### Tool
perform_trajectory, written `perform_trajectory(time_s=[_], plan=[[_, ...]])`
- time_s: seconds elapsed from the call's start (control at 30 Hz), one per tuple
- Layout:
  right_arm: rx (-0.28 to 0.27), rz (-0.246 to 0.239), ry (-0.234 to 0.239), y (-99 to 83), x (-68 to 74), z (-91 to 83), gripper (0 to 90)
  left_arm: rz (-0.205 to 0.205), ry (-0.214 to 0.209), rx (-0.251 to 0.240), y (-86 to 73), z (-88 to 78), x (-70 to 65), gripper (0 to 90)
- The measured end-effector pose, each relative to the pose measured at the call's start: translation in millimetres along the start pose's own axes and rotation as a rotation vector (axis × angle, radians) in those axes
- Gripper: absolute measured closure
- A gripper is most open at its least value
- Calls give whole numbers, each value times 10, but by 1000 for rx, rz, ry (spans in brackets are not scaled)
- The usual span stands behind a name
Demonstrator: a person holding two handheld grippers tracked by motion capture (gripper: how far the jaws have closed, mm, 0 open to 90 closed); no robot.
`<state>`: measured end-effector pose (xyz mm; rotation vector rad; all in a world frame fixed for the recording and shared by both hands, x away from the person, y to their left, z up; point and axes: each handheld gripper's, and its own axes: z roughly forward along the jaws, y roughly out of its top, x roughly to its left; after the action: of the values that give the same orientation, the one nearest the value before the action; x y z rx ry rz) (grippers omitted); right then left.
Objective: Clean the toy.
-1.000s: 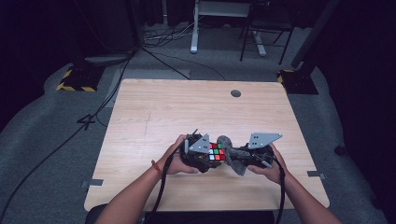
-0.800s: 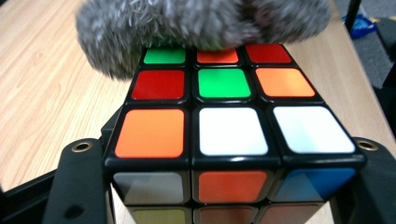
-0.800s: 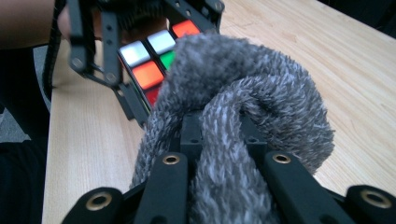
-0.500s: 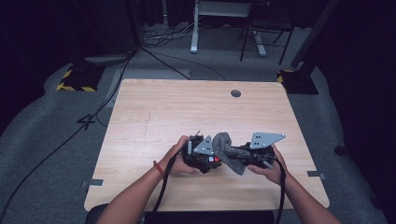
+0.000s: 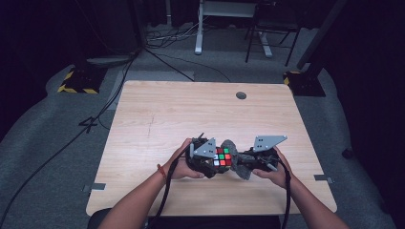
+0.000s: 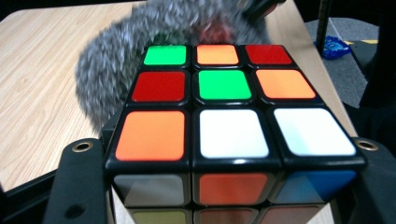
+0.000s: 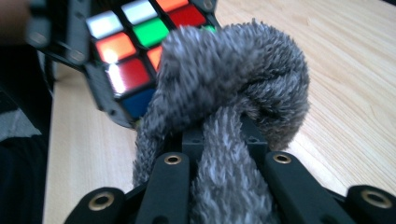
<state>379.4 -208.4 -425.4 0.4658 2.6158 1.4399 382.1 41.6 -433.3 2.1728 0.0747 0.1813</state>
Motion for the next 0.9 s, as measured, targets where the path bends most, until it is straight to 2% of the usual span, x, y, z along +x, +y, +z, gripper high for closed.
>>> perform_trajectory(time_s=[0.07, 0.17, 0.23, 0.27, 0.33, 0.37, 0.43, 0.5, 0.6, 0.7, 0.77, 0.83, 0.9], plan=[[-12, -6, -5, 5, 7, -11, 778, -5, 8, 0, -1, 2, 6, 327], [-25, -11, -7, 7, 21, -21, 778, 3, 29, 33, 16, 8, -7, 305], [-46, -12, 14, 17, 32, -37, 779, 12, 46, 76, 24, 33, -18, 319], [-60, -13, 36, 37, 47, -46, 779, 18, 37, 105, 22, 65, -30, 332], [-22, -60, 14, 87, 128, -15, 779, 47, 55, 123, 22, 123, -74, 335], [-3, -77, -1, 91, 158, 10, 780, 47, 53, 130, 22, 132, -67, 335], [-6, -64, -1, 74, 138, 6, 780, 34, 48, 104, 17, 116, -46, 336], [-28, -27, 0, 56, 85, -18, 780, 31, 52, 93, 30, 100, -41, 336], [-24, -21, -7, 45, 70, -10, 779, 35, 56, 100, 39, 100, -47, 337], [13, -50, -36, 58, 97, 3, 779, 37, 51, 90, 56, 67, -47, 337], [58, -67, -75, 38, 71, 20, 779, 27, 56, 66, 65, 27, -33, 337], [76, -15, -64, -35, -21, 46, 779, 23, 58, 55, 65, 1, -28, 337], [76, 2, -58, -77, -66, 62, 779, 22, 55, 46, 70, -19, -25, 337]])
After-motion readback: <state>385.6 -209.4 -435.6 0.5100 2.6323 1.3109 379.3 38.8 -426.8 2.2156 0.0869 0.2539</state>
